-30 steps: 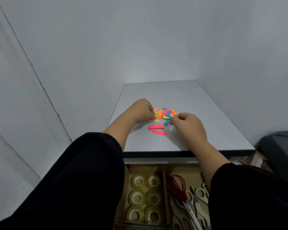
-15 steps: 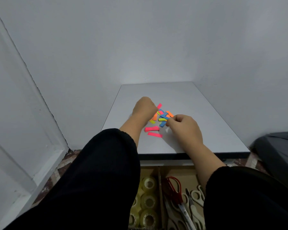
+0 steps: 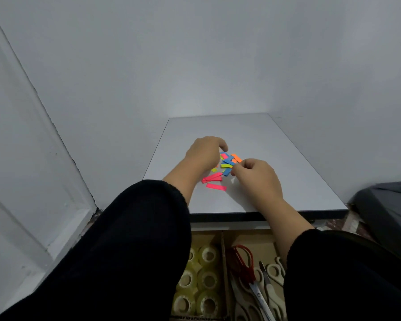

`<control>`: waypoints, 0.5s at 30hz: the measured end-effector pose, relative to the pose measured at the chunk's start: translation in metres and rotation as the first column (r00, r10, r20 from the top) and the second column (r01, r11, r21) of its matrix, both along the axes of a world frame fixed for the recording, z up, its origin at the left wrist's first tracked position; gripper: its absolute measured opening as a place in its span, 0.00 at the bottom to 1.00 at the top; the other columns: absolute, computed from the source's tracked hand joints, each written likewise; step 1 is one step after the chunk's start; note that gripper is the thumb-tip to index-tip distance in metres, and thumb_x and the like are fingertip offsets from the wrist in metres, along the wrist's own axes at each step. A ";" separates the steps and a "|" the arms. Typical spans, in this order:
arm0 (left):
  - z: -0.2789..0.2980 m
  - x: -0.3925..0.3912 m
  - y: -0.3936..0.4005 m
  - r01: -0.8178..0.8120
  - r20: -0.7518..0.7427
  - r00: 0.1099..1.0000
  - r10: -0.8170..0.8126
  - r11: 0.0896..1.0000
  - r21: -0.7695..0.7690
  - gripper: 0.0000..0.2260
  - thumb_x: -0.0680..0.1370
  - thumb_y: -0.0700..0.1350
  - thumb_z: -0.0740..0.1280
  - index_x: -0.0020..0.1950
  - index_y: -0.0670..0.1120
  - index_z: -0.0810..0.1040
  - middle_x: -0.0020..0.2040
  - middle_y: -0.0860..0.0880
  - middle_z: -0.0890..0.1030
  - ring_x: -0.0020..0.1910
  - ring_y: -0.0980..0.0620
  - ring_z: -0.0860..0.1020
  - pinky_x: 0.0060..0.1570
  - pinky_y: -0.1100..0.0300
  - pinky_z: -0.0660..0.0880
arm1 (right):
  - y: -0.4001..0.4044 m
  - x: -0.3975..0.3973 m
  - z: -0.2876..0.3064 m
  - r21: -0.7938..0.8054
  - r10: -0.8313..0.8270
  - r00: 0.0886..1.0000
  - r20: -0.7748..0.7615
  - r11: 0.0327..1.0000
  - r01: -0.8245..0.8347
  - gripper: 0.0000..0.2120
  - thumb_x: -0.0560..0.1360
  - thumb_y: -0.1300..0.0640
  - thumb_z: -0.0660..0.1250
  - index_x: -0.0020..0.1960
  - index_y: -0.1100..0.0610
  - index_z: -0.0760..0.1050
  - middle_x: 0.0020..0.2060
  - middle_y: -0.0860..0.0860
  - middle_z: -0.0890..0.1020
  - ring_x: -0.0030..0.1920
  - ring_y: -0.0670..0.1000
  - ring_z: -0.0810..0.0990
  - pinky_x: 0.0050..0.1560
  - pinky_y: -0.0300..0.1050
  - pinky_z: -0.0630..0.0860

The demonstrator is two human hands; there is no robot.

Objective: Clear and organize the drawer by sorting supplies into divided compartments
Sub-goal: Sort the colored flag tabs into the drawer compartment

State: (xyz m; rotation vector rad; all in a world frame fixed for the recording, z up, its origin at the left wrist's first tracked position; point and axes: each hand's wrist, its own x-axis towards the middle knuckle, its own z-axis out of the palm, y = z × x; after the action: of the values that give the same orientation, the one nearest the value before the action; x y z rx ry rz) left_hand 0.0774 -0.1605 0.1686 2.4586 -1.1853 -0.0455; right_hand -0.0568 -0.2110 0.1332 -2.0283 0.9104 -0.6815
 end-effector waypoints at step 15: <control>0.004 0.024 -0.001 -0.026 0.094 0.995 0.024 0.999 0.018 0.06 0.75 0.37 0.63 0.46 0.47 0.76 0.53 0.46 0.80 0.54 0.45 0.76 0.50 0.54 0.73 | -0.002 0.000 -0.002 -0.013 -0.019 1.000 0.012 1.000 0.019 0.09 0.74 0.54 0.62 0.40 0.57 0.78 0.33 0.49 0.77 0.35 0.47 0.72 0.31 0.41 0.64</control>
State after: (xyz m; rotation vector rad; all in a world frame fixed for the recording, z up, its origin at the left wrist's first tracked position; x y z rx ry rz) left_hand 0.1013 -0.1618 0.1727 2.5166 -1.1972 0.0669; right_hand -0.0568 -0.2130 0.1317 -2.0276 0.9209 -0.7114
